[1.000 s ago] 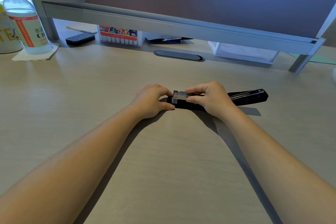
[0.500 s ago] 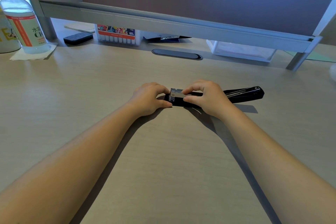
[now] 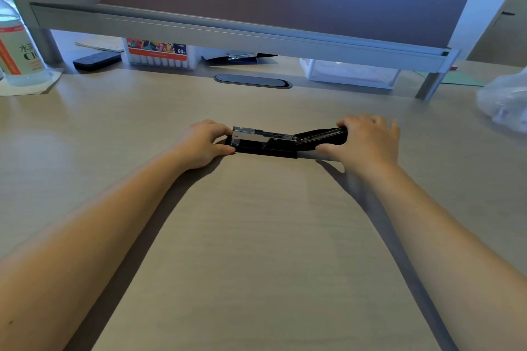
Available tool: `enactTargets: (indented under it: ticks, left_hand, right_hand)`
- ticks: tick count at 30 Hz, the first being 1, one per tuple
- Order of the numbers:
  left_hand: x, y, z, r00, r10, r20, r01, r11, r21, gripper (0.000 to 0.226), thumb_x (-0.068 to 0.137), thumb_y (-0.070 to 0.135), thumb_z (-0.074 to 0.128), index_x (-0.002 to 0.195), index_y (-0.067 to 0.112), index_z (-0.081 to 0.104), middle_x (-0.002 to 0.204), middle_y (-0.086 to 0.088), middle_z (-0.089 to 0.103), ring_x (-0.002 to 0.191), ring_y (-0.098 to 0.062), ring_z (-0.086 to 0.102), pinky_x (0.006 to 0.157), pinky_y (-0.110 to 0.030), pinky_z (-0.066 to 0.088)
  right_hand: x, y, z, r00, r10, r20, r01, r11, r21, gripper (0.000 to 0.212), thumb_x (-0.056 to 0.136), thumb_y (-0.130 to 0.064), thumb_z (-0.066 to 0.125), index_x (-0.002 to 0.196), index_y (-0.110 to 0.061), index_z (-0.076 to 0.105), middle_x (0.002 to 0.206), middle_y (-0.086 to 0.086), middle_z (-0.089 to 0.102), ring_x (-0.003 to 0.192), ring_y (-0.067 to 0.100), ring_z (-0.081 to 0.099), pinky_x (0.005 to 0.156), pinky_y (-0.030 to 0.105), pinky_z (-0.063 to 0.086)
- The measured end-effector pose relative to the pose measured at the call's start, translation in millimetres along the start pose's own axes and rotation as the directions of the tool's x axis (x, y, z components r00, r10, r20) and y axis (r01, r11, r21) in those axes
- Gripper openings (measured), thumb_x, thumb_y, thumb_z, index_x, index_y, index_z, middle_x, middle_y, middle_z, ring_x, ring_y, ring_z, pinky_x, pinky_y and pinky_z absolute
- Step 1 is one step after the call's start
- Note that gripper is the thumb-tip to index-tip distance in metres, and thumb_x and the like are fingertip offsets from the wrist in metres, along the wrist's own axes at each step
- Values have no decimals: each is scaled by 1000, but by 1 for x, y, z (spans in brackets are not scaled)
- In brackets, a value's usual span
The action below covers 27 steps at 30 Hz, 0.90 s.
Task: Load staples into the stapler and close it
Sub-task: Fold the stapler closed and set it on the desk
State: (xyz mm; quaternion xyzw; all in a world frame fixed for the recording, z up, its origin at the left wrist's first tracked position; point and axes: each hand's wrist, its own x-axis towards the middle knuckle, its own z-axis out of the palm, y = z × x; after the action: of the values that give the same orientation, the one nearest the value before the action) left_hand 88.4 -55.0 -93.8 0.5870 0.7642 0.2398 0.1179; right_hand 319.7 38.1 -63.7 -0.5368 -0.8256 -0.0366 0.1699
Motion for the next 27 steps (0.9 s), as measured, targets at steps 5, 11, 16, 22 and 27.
enactTargets:
  ticks: [5,11,16,22,27]
  left_hand:
    - [-1,0,2,1000,-10,-21,10,1000,-14,37,82,21,55,118,13,52,122,-16,54,111,-29,46,94,-37,35]
    - [0,-1,3,999,-6,-33,5,999,-33,37,82,20,56,118,12,52,121,-15,54,110,-28,46,93,-36,35]
    - [1,-3,3,999,8,-39,-10,999,-50,37,82,20,56,118,13,53,121,-14,55,110,-27,46,93,-35,35]
    - [1,-4,3,999,5,-42,-8,997,-82,36,80,20,57,115,14,55,120,-12,56,110,-25,47,93,-34,35]
    - [2,-5,3,999,5,-36,-8,996,-93,35,80,20,58,114,14,56,118,-12,56,110,-26,48,94,-36,36]
  right_hand:
    - [1,6,3,994,100,48,-110,852,512,47,70,-26,72,109,-9,53,119,14,48,104,28,50,82,31,38]
    - [3,4,-2,979,201,32,-128,486,864,61,67,-4,73,119,-15,43,109,6,48,103,21,49,86,29,41]
    - [11,-11,2,972,219,81,-128,210,969,44,66,-1,72,100,-20,52,107,10,59,109,29,56,100,49,45]
    - [15,-49,5,999,-20,25,-16,342,940,38,83,-9,56,120,-12,48,109,9,57,105,28,54,88,40,52]
    - [18,-72,6,971,-233,-60,187,575,796,50,83,-9,55,131,-17,41,126,14,55,106,26,51,88,31,41]
